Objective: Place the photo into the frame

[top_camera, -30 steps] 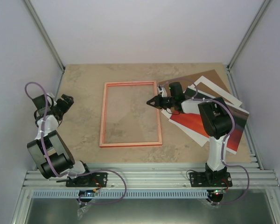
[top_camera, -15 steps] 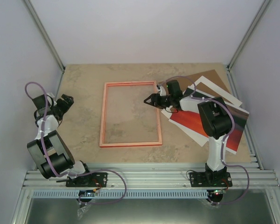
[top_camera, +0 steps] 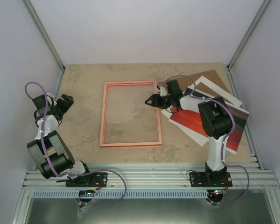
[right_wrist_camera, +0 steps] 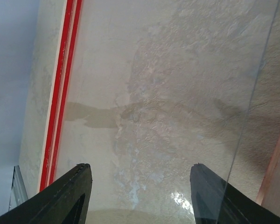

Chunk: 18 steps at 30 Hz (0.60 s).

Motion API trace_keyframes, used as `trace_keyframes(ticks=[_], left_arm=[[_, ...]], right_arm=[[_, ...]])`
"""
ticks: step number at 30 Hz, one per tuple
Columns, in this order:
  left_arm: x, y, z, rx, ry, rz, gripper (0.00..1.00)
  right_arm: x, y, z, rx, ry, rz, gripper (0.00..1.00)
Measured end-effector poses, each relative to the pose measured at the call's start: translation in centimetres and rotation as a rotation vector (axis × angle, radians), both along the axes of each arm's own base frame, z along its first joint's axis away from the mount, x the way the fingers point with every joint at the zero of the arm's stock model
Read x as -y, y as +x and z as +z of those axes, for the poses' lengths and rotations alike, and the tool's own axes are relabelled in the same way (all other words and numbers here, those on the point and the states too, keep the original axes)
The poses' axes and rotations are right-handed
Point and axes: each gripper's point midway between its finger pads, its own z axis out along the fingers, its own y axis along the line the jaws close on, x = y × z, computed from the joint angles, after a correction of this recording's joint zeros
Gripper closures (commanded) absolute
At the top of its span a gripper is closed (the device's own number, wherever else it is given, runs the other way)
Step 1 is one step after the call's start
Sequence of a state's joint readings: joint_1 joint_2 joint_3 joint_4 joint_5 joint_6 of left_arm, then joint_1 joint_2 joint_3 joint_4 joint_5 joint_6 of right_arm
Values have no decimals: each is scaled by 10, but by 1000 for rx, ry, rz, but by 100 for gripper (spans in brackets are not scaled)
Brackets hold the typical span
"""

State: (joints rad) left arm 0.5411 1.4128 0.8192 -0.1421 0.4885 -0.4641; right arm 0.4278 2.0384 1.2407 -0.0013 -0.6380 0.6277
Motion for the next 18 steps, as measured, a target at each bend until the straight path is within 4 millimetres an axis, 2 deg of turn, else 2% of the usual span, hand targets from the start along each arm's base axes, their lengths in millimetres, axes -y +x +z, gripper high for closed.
trace_keyframes(ticks=[11,18], left_arm=[[0,0,-1,-1,5,-6,3],[7,2,-12,-29,8,-40,4]], right_arm=[[-1,0,1,23,2,19,54],[-10,2,15,79,57,62,62]])
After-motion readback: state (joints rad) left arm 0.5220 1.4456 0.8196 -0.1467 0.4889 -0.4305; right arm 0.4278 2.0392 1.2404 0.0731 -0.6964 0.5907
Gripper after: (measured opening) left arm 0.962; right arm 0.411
